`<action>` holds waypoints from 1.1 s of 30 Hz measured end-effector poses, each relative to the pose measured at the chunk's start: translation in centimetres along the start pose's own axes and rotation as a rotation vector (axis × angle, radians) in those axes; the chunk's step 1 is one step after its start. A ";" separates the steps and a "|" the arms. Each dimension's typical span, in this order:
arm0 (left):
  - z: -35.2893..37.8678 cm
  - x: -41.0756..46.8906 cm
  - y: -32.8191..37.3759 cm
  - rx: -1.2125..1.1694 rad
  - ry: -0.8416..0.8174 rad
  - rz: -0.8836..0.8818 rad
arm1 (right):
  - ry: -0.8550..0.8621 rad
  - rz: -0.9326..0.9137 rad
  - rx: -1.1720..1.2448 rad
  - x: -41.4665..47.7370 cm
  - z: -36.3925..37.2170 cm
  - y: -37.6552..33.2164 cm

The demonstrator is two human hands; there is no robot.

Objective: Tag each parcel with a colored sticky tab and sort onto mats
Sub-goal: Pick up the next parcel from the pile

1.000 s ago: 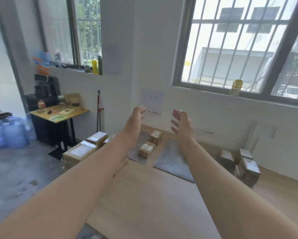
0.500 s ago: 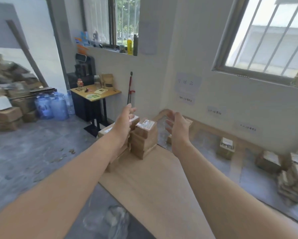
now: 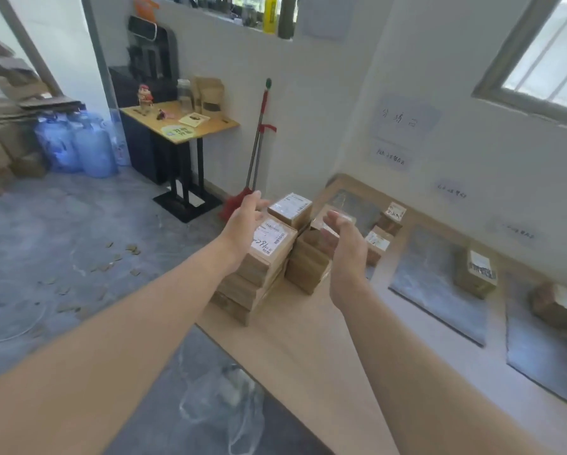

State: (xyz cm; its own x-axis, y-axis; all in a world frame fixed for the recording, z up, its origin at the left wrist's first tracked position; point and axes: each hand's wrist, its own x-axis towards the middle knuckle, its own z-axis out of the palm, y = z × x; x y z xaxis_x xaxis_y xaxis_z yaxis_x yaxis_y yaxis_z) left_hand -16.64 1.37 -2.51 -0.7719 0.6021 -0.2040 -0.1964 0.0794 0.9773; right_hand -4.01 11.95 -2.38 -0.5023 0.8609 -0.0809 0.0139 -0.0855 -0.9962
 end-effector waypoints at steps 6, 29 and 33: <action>-5.1 3.7 -3.3 -0.003 0.051 -0.026 | -0.027 0.121 -0.069 2.0 4.9 5.2; -5.5 8.1 -6.5 0.105 0.067 -0.205 | -0.167 0.357 -0.040 5.1 6.7 9.5; -6.8 7.7 -5.3 0.104 0.122 -0.204 | -0.142 0.325 -0.040 4.7 7.3 8.2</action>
State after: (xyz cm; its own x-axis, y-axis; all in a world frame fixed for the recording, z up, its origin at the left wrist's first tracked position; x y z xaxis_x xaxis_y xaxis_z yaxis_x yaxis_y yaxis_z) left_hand -25.70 0.19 -9.64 -0.7911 0.4655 -0.3968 -0.2969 0.2749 0.9145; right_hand -12.63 11.65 -10.71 -0.5814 0.7134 -0.3912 0.2253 -0.3208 -0.9199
